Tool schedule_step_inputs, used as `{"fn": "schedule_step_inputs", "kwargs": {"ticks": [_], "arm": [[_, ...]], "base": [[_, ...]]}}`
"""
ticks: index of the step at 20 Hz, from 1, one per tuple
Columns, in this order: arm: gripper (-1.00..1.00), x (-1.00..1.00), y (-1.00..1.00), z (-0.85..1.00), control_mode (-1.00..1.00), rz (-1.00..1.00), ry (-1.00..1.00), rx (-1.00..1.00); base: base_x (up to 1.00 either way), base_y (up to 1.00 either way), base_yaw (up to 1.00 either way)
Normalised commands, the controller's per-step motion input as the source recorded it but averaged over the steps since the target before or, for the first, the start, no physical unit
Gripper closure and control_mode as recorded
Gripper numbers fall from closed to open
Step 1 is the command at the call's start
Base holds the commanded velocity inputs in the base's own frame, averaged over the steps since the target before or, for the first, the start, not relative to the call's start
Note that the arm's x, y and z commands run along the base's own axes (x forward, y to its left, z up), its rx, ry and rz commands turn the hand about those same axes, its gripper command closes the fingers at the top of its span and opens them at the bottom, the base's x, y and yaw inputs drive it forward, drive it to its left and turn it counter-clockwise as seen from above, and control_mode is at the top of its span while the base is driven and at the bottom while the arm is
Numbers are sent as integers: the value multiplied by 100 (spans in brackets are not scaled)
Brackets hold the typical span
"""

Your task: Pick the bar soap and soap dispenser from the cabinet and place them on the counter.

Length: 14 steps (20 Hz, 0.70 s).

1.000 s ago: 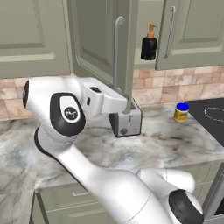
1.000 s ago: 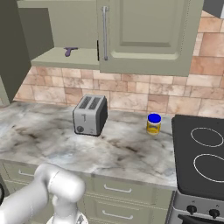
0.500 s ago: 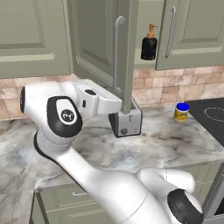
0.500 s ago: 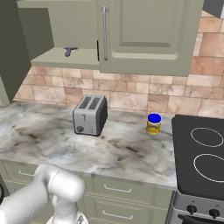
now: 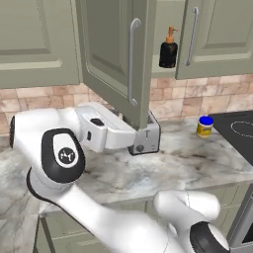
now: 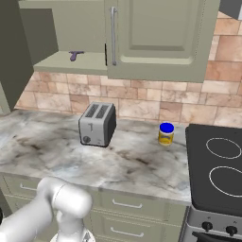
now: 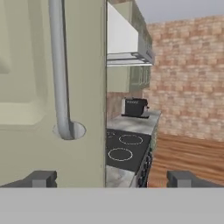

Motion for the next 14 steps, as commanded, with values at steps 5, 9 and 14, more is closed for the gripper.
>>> {"fn": "schedule_step_inputs", "kwargs": {"ticks": [5,9,14], "arm": [[-100,-82,-2,-34,-100,8,1,-4],[-100,-78,-22,-40,-100,15,0,-4],[-100,-68,-23,-26,-100,25,0,-8]], "base": [[0,0,0],[0,0,0],[0,0,0]]}}
